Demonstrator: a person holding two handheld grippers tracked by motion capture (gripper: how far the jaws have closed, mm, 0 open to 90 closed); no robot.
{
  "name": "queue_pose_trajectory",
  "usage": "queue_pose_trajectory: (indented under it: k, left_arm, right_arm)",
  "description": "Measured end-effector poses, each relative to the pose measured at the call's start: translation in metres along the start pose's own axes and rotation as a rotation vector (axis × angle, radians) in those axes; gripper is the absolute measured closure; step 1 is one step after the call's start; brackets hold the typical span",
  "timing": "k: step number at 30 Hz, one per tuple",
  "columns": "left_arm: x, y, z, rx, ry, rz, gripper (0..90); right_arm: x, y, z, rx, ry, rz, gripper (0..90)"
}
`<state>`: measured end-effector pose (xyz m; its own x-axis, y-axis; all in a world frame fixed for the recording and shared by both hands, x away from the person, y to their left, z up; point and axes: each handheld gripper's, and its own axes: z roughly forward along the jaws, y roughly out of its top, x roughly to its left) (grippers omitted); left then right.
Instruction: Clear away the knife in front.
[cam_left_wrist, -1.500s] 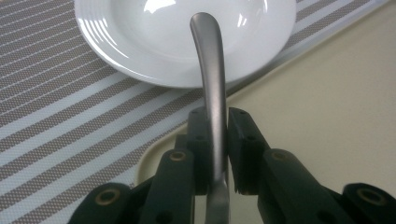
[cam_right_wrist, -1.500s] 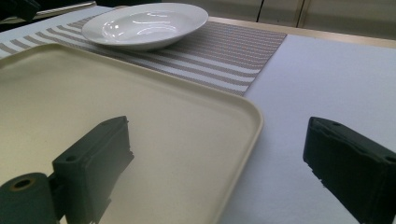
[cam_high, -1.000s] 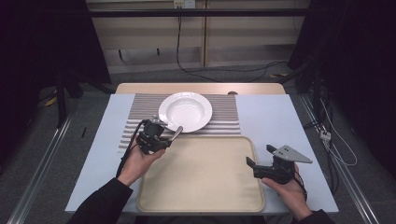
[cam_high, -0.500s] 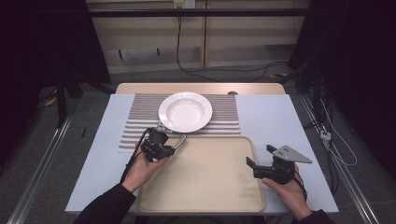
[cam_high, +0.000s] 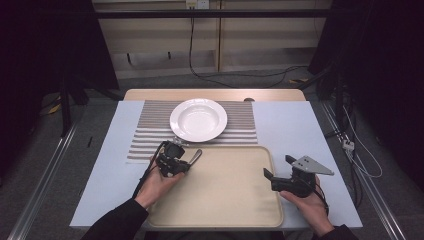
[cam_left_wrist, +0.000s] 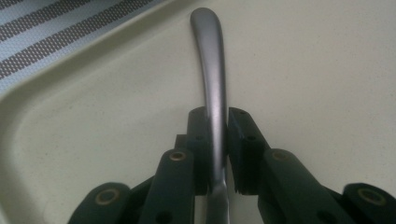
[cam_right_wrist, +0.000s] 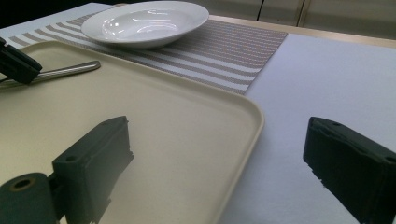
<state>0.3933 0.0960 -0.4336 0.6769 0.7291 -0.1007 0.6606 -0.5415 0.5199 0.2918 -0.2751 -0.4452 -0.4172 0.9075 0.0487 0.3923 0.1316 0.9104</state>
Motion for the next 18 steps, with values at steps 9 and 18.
queue_pose_trajectory:
  k: [9,18]
  left_arm:
    - [-0.003,-0.005,-0.001,-0.011,0.003,-0.009,79.4]
    - [-0.002,-0.011,-0.004,-0.024,-0.016,-0.005,79.0]
  right_arm:
    - [0.0,0.0,0.0,-0.001,0.003,-0.003,7.4]
    - [0.0,0.0,0.0,-0.001,0.005,-0.004,7.5]
